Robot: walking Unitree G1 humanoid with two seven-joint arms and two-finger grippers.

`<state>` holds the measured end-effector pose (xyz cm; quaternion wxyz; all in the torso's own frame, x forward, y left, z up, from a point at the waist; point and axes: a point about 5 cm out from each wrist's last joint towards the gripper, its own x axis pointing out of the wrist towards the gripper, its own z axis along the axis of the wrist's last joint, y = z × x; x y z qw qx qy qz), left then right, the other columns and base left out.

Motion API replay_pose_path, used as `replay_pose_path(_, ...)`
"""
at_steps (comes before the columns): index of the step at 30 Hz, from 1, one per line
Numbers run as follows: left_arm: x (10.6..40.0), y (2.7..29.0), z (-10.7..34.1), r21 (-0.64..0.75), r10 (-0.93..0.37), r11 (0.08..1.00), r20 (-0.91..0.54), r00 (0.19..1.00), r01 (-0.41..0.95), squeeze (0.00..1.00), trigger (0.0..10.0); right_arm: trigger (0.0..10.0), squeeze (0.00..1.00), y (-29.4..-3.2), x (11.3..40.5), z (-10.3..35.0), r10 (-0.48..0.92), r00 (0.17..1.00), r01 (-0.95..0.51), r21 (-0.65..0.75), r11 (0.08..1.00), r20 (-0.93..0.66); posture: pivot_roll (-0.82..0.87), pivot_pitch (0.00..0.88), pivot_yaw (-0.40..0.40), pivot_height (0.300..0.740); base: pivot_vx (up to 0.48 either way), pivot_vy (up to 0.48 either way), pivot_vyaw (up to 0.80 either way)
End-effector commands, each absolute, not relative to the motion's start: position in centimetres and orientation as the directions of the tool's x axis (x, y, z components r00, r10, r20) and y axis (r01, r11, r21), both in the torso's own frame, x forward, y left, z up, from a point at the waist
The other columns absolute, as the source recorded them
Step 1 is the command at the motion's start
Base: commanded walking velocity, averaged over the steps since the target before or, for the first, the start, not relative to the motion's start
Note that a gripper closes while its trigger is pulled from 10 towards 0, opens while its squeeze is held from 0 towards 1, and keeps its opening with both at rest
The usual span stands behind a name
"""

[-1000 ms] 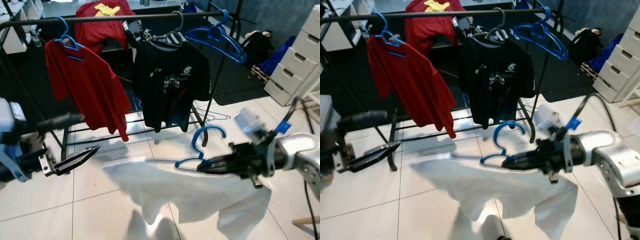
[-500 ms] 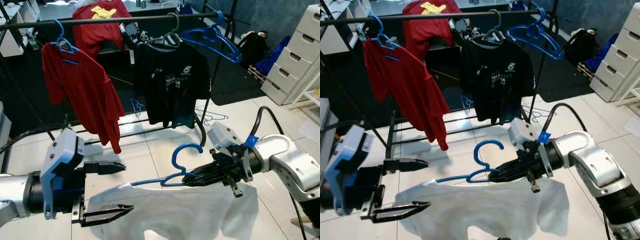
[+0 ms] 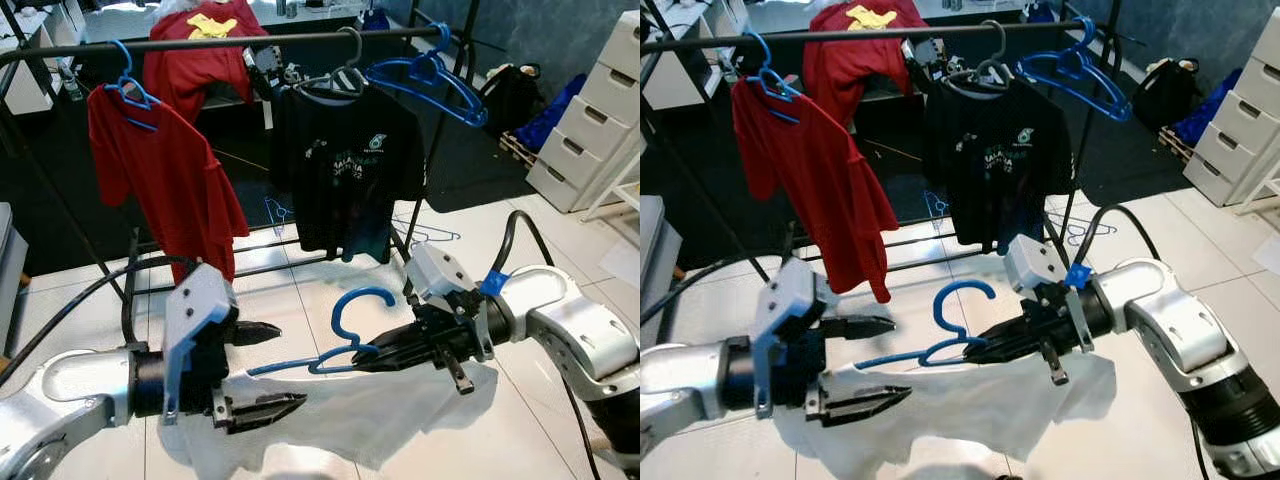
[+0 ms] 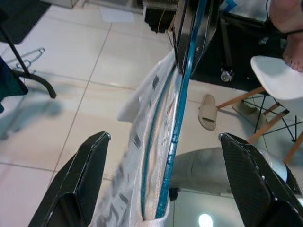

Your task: Hang hanger

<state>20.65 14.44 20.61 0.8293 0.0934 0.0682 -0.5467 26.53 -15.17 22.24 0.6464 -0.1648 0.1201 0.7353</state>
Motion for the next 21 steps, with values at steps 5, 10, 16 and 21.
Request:
replay_pose_path(5,20.5,14.6,19.1,0.066,-0.867,0.38,-0.324,0.38,0.923,0.0,2.4,10.0,0.0,-14.8,26.4,22.8,0.915,-0.122,-0.985,-0.07,-0.161,-0.384,-0.06,0.141,0.023,0.74,0.0,0.0,0.0)
replay_pose_path(10,20.5,14.8,18.8,0.073,-0.854,0.378,-0.357,0.378,0.923,0.0,0.0,10.0,0.0,-14.9,26.4,22.9,0.916,-0.121,-0.985,-0.071,-0.16,-0.381,-0.06,0.143,0.023,0.74,0.0,0.0,0.0)
replay_pose_path(16,20.5,15.5,17.8,0.097,-0.805,0.375,-0.458,0.376,0.922,0.0,0.0,10.0,0.0,-14.9,26.4,23.3,0.92,-0.118,-0.984,-0.08,-0.159,-0.374,-0.06,0.144,0.023,0.74,0.0,0.0,0.0)
replay_pose_path(21,20.6,15.7,17.3,0.111,-0.781,0.371,-0.499,0.374,0.922,0.0,0.0,10.0,0.0,-14.8,26.4,23.5,0.923,-0.116,-0.984,-0.087,-0.158,-0.367,-0.06,0.144,0.022,0.74,0.0,0.0,0.0)
